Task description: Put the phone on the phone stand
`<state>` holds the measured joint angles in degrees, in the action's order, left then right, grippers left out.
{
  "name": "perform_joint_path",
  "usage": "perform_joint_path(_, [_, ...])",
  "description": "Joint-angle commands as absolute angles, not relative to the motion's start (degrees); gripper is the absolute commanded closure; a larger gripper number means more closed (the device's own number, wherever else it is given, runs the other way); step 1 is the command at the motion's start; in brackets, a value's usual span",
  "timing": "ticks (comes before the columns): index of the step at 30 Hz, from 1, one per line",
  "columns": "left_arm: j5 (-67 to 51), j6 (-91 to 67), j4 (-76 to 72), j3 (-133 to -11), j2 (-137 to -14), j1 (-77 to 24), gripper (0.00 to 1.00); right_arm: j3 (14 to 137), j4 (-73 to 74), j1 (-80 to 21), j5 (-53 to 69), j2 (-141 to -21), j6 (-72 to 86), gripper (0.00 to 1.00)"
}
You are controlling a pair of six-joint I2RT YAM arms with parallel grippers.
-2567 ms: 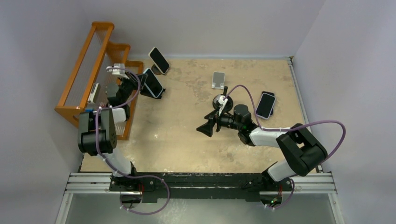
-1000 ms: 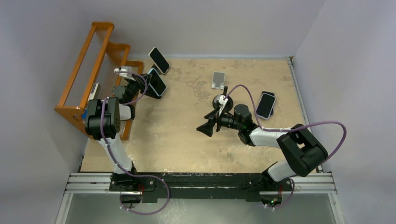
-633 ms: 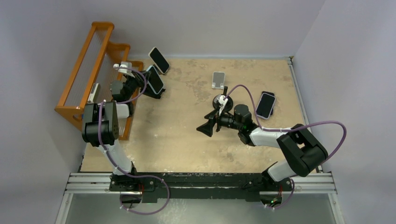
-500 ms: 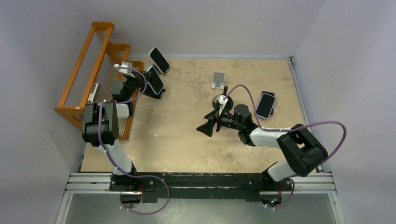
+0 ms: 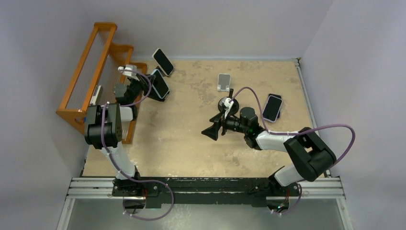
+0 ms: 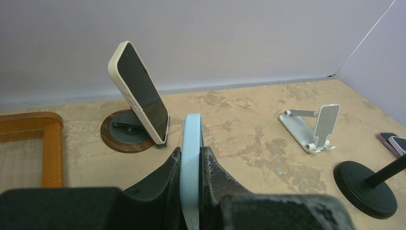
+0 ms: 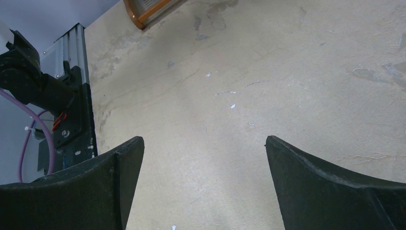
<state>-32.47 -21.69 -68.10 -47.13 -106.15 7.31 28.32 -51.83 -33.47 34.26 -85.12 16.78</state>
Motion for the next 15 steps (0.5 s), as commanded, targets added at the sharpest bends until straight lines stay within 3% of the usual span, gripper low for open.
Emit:
perform_joint_path(1, [-32.4, -20.6, -74.6, -46.4, -106.2, 7.2, 1.00, 29.1, -55.1, -33.8, 35.4, -85.1, 15.5, 0.01])
perform_joint_path(15, [-33.0, -19.6, -71.5, -46.9, -105.0, 7.4, 1.00, 28.9, -55.2, -33.8, 35.6, -85.0, 15.6, 0.01])
